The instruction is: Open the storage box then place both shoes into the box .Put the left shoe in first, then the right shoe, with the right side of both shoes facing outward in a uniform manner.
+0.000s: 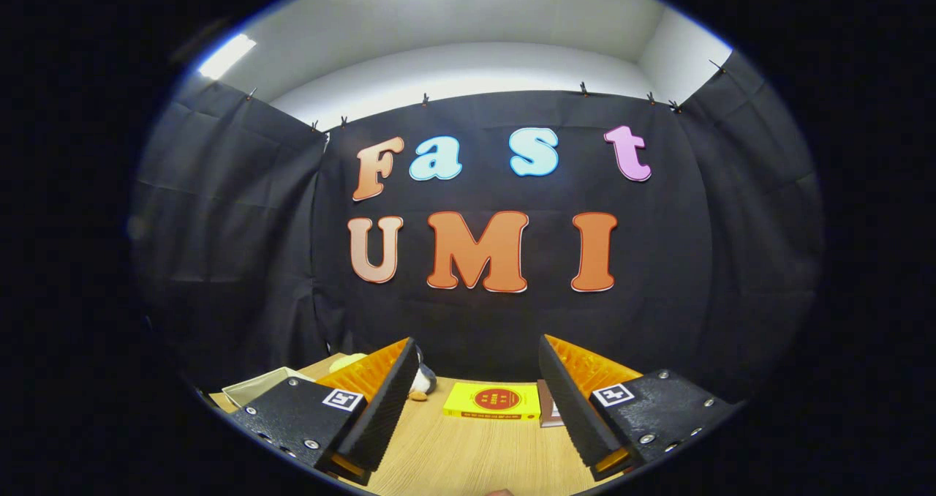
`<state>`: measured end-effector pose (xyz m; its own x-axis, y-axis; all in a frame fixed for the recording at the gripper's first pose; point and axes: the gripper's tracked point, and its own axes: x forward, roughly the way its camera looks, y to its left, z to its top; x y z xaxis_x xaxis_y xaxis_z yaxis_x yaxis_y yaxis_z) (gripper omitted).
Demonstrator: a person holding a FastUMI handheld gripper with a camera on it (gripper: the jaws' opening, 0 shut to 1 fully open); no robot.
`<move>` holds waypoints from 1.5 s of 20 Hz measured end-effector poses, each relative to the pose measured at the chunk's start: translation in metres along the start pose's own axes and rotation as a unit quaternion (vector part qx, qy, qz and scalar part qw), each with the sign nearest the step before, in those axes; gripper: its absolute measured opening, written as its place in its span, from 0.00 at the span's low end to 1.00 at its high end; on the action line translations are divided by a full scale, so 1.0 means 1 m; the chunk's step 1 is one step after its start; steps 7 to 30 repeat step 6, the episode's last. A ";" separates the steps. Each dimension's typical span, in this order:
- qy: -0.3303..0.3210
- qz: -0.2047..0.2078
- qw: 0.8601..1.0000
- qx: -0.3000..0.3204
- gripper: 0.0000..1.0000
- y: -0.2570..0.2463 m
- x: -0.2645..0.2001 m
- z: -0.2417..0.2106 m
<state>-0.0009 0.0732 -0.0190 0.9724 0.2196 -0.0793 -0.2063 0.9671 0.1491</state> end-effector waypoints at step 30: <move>-0.003 -0.001 1.000 0.006 0.98 -0.004 0.006 -0.006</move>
